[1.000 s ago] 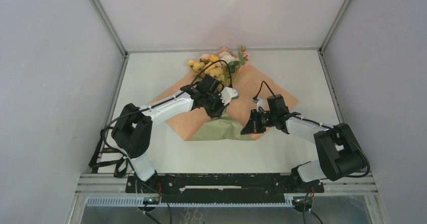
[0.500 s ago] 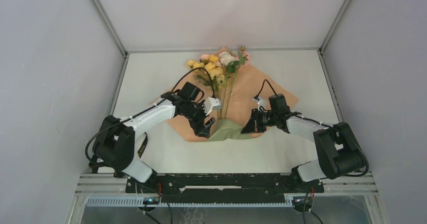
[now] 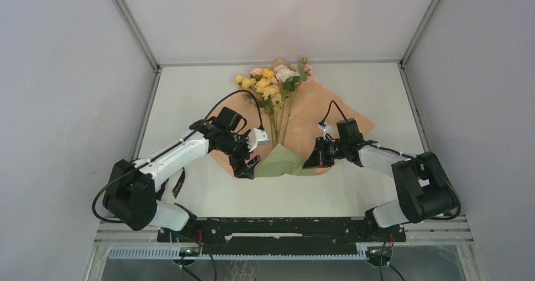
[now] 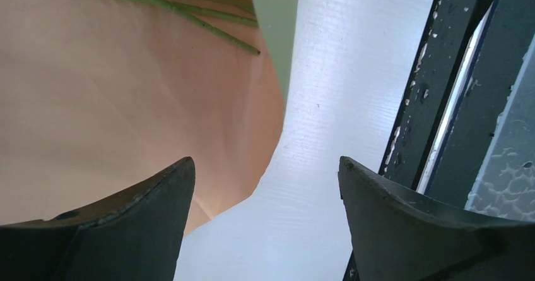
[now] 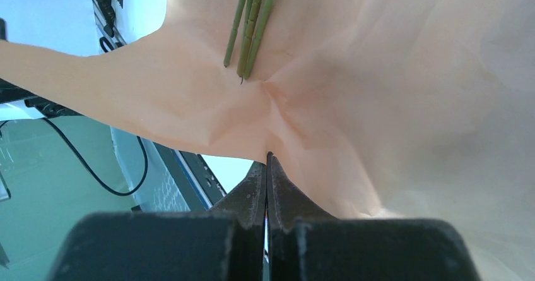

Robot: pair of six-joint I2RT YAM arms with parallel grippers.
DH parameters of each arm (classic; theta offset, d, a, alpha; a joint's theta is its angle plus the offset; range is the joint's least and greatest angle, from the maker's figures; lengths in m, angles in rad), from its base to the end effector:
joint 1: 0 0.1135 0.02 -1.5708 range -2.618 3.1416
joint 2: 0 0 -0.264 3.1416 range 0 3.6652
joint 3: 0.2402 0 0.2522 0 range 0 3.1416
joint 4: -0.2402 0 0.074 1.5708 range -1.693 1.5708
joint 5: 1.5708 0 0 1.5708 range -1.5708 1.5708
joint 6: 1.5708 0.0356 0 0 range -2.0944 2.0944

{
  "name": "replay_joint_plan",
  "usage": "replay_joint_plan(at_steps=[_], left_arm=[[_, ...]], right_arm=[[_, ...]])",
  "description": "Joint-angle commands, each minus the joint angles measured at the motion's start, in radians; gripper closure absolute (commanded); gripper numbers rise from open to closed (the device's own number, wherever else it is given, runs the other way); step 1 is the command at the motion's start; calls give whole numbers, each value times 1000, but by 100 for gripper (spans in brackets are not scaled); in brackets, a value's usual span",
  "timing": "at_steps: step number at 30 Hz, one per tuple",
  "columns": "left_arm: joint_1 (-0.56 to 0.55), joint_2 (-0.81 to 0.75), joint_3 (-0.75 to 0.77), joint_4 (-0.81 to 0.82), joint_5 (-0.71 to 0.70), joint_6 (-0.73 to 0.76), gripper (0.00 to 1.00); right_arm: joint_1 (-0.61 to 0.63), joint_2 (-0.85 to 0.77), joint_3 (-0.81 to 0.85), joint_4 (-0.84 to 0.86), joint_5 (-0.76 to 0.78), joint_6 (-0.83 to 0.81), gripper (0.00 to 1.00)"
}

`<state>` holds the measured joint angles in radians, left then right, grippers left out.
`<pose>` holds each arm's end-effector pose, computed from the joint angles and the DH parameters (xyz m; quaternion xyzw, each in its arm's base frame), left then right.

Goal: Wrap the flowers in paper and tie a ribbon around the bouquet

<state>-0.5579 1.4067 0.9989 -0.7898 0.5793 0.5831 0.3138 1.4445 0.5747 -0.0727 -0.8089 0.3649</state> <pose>0.2131 -0.1560 0.2352 0.5532 0.7640 -0.2784 0.1813 0.2284 0.1012 0.1471 -0.0992 0.8771 0.4475 0.1433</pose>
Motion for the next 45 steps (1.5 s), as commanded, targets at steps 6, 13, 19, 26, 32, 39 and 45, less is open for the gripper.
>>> replay_joint_plan(at_steps=[6, 13, 19, 26, 32, 39, 45], left_arm=[[-82, 101, -77, 231, -121, -67, 15], [-83, 123, -70, 202, -164, -52, 100], [-67, 101, -56, 106, -233, -27, 100], [-66, 68, -53, 16, -182, 6, 100], [-63, 147, -1, 38, -188, -53, 100], [-23, 253, 47, 41, -154, -144, 100], [8, 323, 78, 27, -150, -203, 100]], right_arm=[[-2, 4, 43, -13, 3, -15, 100], [-9, -35, 44, -99, 47, -20, 100], [-24, -58, 43, -227, 98, -15, 100], [20, -120, 73, -282, 100, -30, 100], [0, -101, 139, -376, 155, -55, 84], [46, -208, 205, -389, 312, -57, 61], [232, -303, 178, -223, 420, -11, 66]])
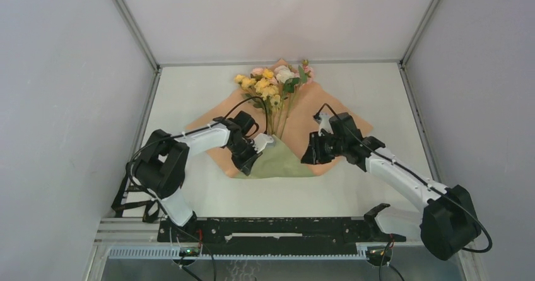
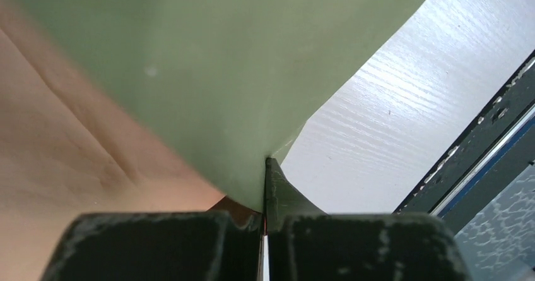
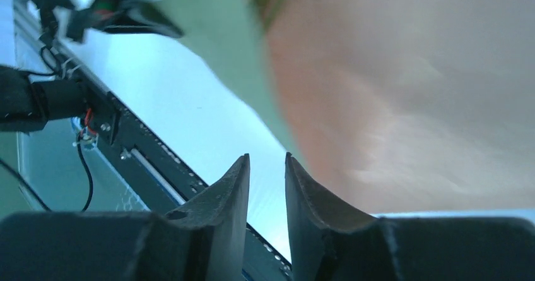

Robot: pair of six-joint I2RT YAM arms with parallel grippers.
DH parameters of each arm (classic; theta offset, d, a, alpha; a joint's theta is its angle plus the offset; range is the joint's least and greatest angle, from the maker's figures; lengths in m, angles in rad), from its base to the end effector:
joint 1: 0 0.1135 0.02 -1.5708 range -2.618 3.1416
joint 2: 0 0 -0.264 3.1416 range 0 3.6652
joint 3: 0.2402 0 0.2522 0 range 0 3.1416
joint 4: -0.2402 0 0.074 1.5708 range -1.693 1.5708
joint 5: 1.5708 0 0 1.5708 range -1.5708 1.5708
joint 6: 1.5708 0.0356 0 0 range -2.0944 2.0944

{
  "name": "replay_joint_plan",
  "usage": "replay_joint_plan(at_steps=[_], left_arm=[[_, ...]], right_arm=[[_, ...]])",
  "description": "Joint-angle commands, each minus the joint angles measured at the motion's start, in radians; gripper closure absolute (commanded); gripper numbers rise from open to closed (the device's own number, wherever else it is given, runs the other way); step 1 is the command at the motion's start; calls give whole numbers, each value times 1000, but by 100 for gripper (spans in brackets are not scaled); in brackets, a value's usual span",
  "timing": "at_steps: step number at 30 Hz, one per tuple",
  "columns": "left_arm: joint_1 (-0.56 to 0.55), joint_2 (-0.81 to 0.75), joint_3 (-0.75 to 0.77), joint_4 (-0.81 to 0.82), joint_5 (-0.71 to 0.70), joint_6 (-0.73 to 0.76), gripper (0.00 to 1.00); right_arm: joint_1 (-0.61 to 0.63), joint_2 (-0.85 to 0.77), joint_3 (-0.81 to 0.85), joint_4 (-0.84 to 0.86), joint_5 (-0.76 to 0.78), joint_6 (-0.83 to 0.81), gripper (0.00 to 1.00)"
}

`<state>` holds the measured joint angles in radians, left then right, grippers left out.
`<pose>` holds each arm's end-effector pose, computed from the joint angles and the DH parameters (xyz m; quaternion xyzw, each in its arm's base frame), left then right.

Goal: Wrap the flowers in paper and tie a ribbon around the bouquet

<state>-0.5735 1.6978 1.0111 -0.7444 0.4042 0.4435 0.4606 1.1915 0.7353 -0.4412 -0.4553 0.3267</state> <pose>0.2409 -0.1722 0.1608 0.4880 0.8468 -0.2043 0.0552 0.2033 0.1183 0.2218 -0.1359 0.9125 0.3202 0.2155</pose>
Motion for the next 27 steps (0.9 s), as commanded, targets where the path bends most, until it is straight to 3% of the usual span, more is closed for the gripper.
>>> replay_joint_plan(at_steps=[1, 7, 12, 16, 20, 22, 27], left_arm=[[33, 40, 71, -19, 29, -77, 100], [55, 50, 73, -9, 45, -94, 100], [57, 56, 81, -9, 30, -106, 94], [70, 38, 91, -26, -13, -112, 82], [108, -23, 170, -64, -161, -139, 60], [105, -77, 213, -101, -166, -142, 53], [30, -130, 284, -172, -41, -165, 51]], right_arm=[[109, -53, 7, 181, 53, 30, 68], [153, 36, -49, 352, -17, 53, 81], [136, 288, -51, 431, -5, 117, 90], [112, 377, -67, 430, 47, 163, 95], [123, 403, -79, 421, 70, 185, 96], [126, 407, -79, 402, 85, 197, 96], [129, 385, -85, 360, 124, 239, 97]])
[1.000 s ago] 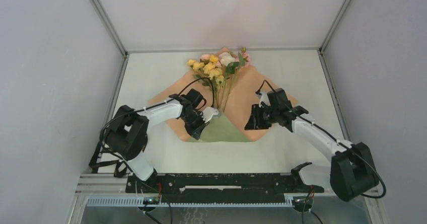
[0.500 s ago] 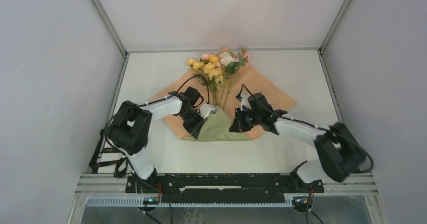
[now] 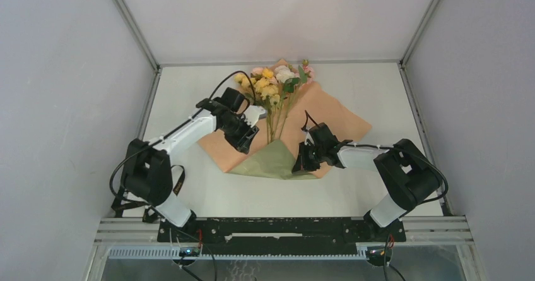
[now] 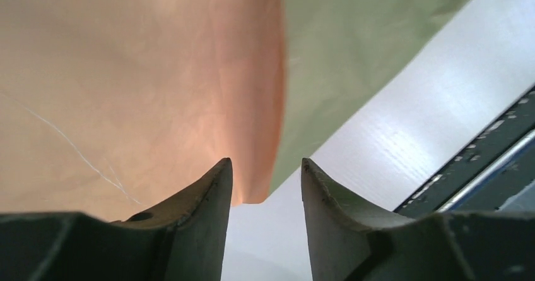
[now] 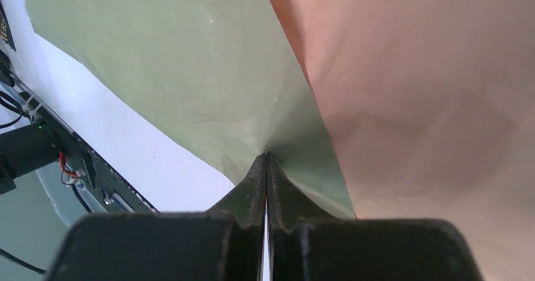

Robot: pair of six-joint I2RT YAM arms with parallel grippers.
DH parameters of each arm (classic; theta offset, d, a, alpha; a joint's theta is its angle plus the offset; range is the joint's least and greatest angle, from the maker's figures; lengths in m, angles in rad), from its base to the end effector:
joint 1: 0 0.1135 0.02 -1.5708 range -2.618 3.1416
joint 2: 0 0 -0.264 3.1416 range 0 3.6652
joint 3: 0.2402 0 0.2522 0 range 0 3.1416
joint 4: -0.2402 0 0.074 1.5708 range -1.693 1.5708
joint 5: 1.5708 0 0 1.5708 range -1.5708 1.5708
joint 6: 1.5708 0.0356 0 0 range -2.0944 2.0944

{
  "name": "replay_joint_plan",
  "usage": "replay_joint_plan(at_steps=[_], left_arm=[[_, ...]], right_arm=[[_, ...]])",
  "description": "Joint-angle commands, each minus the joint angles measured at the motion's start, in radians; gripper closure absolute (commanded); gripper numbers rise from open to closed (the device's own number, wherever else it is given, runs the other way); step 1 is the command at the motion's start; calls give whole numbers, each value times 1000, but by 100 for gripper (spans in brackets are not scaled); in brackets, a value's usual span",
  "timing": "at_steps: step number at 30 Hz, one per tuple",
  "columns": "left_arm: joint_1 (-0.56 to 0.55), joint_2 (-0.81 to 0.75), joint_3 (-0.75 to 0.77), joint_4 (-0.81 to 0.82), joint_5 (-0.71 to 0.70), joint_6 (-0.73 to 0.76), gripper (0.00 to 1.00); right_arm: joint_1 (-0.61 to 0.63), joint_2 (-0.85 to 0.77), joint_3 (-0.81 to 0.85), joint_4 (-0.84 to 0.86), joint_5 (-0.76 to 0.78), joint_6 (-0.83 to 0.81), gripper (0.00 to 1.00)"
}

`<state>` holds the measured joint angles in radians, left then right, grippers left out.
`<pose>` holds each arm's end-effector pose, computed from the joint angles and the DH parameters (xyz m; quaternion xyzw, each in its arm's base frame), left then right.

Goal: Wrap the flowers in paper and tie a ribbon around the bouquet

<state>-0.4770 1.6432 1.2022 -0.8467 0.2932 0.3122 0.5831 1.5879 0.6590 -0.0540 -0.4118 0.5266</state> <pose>0.2764 -0.1544 0.2227 0.3955 0.8962 -0.1556 0.1272 0.2245 0.1652 0.1285 -0.0857 0.9348 0.3157 0.1380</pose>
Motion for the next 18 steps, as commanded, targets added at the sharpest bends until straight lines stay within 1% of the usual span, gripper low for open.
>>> replay_joint_plan(at_steps=[1, 2, 4, 5, 7, 10, 13, 18], left_arm=[[-89, -63, 104, -67, 95, -42, 53], [-107, -45, 112, -52, 127, -59, 55], [-146, 2, 102, 44, 189, -145, 61], [-160, 32, 95, 98, 218, -196, 67], [-181, 105, 93, 192, 242, -277, 73], [-184, 228, 129, 260, 178, -332, 74], [-184, 293, 138, 297, 103, -365, 73], [-188, 345, 112, 327, 132, -407, 73]], right_arm=[[7, -16, -9, -30, 80, 47, 97], [9, -20, -9, -30, 78, 57, 96], [9, -25, -9, -27, 74, 78, 96], [9, -27, -9, -26, 73, 87, 96], [9, -35, -9, -29, 75, 105, 96], [9, -64, -9, -50, 90, 131, 94], [12, -102, -9, -79, 119, 149, 93], [5, -176, -9, -184, 172, 184, 90]])
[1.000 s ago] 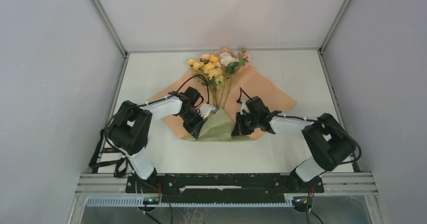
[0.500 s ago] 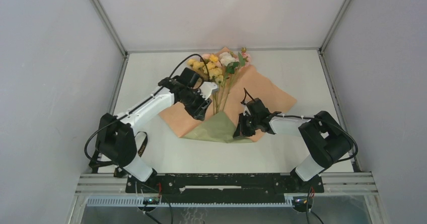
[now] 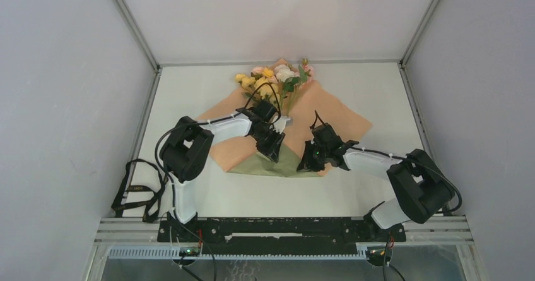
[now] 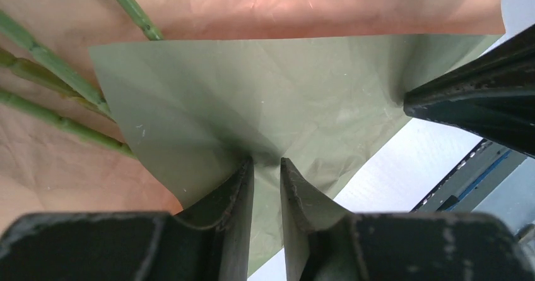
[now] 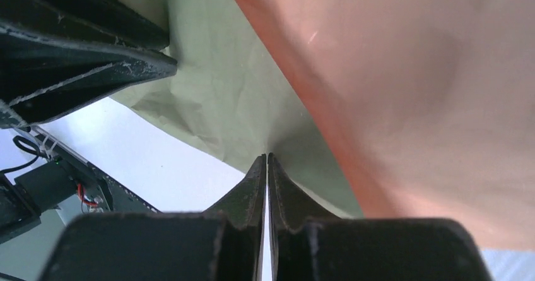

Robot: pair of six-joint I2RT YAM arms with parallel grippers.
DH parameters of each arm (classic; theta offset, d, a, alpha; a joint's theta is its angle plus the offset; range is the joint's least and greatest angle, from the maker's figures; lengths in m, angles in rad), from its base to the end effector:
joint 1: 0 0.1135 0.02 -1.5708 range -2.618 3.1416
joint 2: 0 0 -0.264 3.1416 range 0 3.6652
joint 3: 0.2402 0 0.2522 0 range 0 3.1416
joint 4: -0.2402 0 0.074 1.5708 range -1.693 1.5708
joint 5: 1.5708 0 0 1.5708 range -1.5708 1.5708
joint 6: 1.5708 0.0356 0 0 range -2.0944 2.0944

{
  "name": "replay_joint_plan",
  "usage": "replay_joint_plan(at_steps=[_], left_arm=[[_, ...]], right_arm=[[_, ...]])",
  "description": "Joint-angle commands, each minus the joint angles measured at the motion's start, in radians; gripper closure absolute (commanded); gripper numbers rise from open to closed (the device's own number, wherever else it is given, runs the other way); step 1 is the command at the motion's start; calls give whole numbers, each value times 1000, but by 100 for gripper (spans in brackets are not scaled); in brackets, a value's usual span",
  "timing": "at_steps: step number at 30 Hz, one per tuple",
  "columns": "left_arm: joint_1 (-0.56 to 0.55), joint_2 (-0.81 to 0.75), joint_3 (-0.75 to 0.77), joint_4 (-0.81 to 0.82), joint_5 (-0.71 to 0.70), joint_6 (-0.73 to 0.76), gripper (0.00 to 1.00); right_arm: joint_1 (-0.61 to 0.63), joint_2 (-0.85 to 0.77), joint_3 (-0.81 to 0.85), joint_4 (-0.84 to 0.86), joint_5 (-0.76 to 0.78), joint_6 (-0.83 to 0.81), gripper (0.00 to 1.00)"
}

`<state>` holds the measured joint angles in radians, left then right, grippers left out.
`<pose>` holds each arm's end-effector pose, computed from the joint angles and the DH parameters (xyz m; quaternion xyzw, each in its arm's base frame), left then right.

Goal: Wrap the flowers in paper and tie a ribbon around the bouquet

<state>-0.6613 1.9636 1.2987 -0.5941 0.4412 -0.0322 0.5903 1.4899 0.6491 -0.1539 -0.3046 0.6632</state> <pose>0.2933 -0.2475 0.1524 0.3305 0.9061 -0.2548 0.0690 0.2147 0.1567 0.1436 -0.0085 0.9486 0.2825 0.1421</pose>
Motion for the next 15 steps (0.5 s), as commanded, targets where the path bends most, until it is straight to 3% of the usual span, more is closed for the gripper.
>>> replay_joint_plan(at_steps=[1, 6, 9, 15], left_arm=[[-4, 26, 4, 83, -19, -66, 73], [-3, 18, -18, 89, -5, -82, 73], [-4, 14, -18, 94, 15, -94, 73], [-9, 14, -22, 102, 26, -106, 72]], right_arm=[[-3, -104, 1, -120, 84, 56, 87], [-11, -255, -9, -332, 232, 175, 64], [-28, -314, -13, -438, 333, 356, 54], [-25, -285, -14, -449, 356, 582, 44]])
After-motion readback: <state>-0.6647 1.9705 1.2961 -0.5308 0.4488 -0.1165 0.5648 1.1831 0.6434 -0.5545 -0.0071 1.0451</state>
